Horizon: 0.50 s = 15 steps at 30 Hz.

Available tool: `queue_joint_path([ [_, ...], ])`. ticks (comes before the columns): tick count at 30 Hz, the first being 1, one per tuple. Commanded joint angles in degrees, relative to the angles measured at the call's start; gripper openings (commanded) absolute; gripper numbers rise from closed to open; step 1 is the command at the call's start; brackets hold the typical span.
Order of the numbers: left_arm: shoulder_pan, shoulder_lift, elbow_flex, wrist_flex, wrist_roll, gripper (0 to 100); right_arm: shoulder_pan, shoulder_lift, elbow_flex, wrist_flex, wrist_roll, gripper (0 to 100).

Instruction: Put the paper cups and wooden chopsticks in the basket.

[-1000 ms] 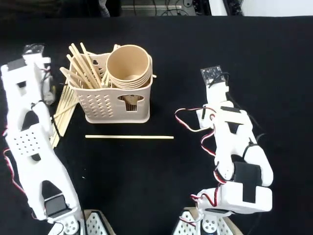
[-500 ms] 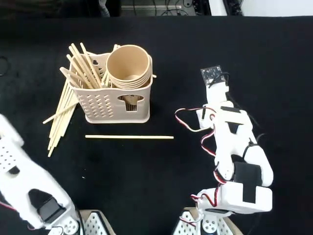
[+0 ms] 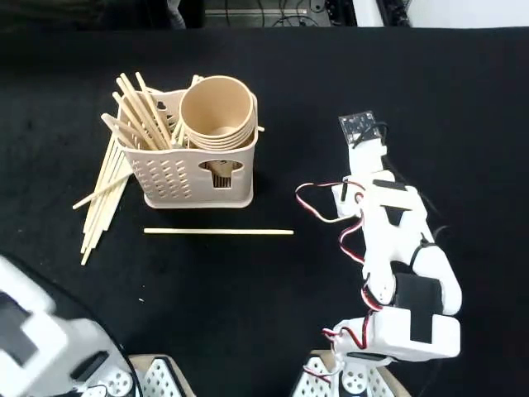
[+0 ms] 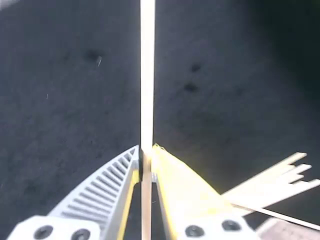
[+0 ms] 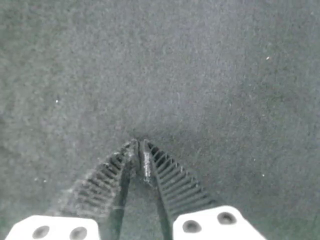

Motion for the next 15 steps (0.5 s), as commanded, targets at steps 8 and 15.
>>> queue_joint_path([
  [8,33.71,-48.70,53.67,-51.60,0.35,3,-0.88,-2.59,-0.13,-0.44,0.00,1.2],
  [15,48.13,-61.36,90.07,-100.66,0.18,3,-0.88,-2.59,-0.13,-0.44,0.18,1.2],
])
